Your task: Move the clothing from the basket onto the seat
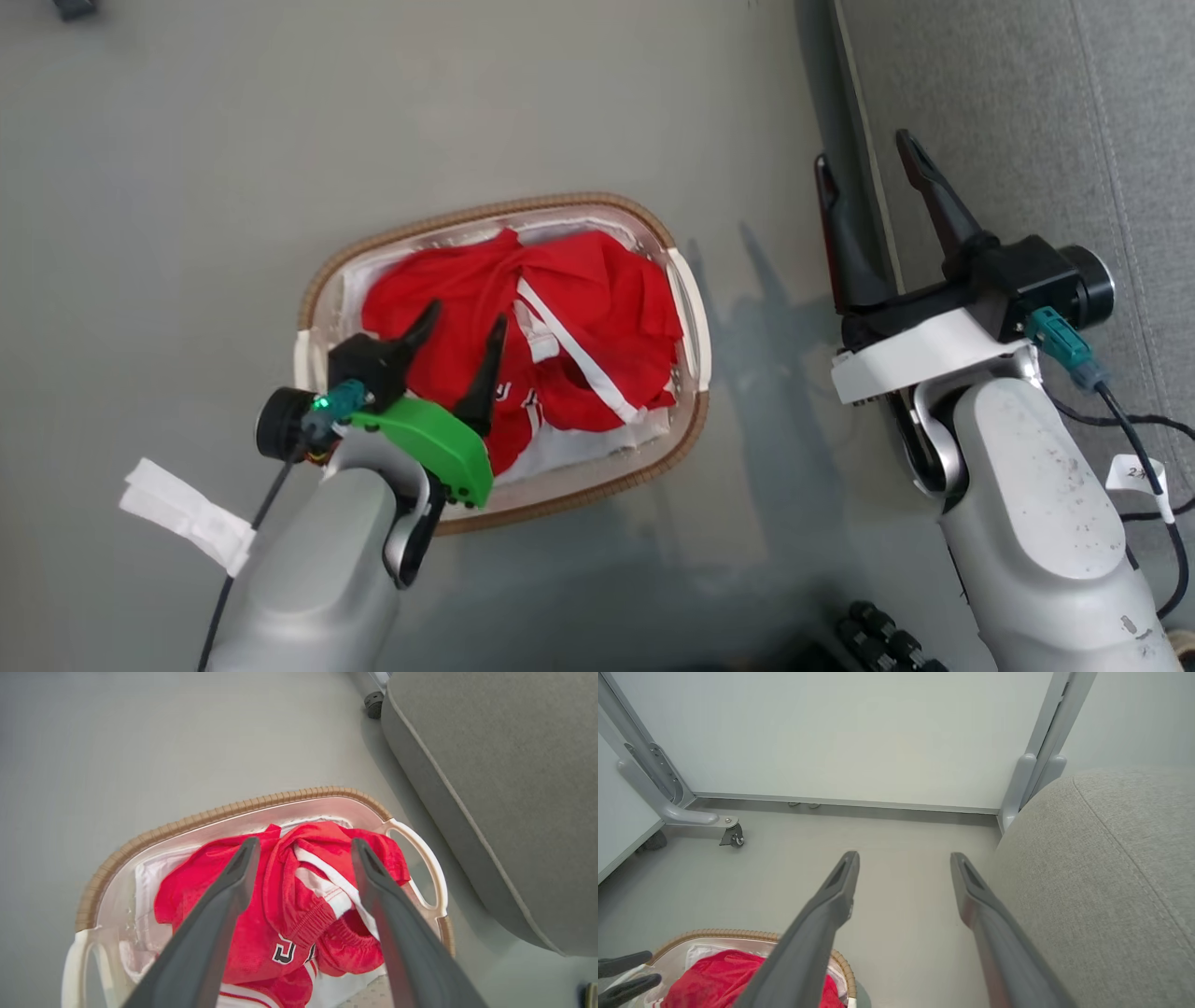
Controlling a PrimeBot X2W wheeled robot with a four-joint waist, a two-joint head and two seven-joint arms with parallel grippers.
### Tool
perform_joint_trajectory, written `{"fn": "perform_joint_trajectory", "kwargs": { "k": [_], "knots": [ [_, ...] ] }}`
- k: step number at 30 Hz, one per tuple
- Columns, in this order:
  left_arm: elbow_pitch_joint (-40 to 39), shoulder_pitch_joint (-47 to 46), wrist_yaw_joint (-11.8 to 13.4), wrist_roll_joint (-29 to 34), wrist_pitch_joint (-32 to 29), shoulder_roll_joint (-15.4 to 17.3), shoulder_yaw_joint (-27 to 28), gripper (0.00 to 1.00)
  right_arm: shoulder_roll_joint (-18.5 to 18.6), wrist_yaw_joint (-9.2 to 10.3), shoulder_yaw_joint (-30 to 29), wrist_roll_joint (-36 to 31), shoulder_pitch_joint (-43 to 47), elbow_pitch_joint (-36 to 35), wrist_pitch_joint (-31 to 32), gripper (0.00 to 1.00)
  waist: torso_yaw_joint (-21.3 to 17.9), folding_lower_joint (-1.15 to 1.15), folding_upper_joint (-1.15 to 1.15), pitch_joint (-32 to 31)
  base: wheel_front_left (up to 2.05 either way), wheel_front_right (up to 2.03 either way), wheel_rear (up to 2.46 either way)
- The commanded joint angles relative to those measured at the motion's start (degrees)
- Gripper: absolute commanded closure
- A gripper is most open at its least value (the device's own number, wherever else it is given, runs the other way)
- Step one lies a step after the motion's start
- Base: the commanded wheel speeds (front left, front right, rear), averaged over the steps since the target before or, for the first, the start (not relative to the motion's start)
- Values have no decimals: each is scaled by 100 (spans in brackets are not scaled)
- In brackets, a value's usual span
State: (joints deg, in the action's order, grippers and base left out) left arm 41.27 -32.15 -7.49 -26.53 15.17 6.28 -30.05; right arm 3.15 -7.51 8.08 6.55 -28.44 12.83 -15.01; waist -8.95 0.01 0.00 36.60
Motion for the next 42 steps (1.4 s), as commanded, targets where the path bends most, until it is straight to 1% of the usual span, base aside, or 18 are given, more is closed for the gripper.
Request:
{"fn": "perform_joint_trajectory", "kwargs": {
  "k": [1, 6, 11, 16, 18, 22, 26, 27, 28, 29, 33, 39, 42],
  "knots": [
    [85, -209, 0, -166, -3, 71, -49, 0, -10, 4, 66, -90, -113, -64, -26, 0, -378, -1, 0, 630, 0, 0, 0],
    [420, -547, 0, -757, -2, 164, -436, 0, -10, 5, 157, -205, -209, -193, -25, 0, -451, -1, 0, 947, 0, 0, 0],
    [768, -889, 0, -1348, -3, 312, -1002, 0, -18, 5, 123, -234, -242, -270, -25, 0, -482, -1, 0, 1159, 0, 0, 0],
    [1058, -1086, 0, -1848, -3, 326, -1400, 0, -18, 5, 107, -194, -206, -286, -25, 0, -479, -1, 0, 1250, 0, 0, 0],
    [1188, -1126, 0, -2188, -3, 274, -1480, 0, -16, 5, 105, -165, -202, -294, -25, 0, -480, -1, 0, 1272, 0, 0, 0],
    [1193, -1265, 0, -2631, -4, 295, -1875, 0, -15, 4, 104, -131, -203, -288, -25, 0, -486, -1, 0, 1312, 0, 0, 0],
    [1061, -1358, 0, -2927, -4, 417, -2255, 0, -14, 5, 97, -70, -192, -245, -25, 0, -483, -1, 0, 1309, 0, 0, 0],
    [1052, -1382, 0, -2947, -4, 448, -2354, 38, -15, 5, 96, -54, -187, -232, -25, 0, -481, -1, 0, 1293, 0, 0, 0],
    [1033, -1394, 0, -2963, -4, 467, -2419, 81, -15, 5, 98, -44, -173, -219, -26, 0, -478, -1, 0, 1273, 0, 0, 0],
    [993, -1394, 0, -3007, -4, 475, -2512, 100, -14, 4, 96, -22, -149, -207, -25, 0, -470, -1, 0, 1245, 0, 0, 0],
    [879, -1392, 0, -3171, -4, 518, -2628, 100, -15, 4, 54, -38, -80, -135, -26, 0, -394, -1, 0, 1082, 0, 0, 0],
    [439, -1067, 0, -2954, -4, 643, -2354, 100, -12, 5, 37, -15, 2, 0, -25, 0, -291, -1, 0, 571, 0, 0, 0],
    [262, -830, 0, -2773, -4, 665, -2109, 100, -12, 5, 44, -11, 105, 107, -25, 0, -202, -1, 0, 205, 0, 0, 0]
  ]
}}
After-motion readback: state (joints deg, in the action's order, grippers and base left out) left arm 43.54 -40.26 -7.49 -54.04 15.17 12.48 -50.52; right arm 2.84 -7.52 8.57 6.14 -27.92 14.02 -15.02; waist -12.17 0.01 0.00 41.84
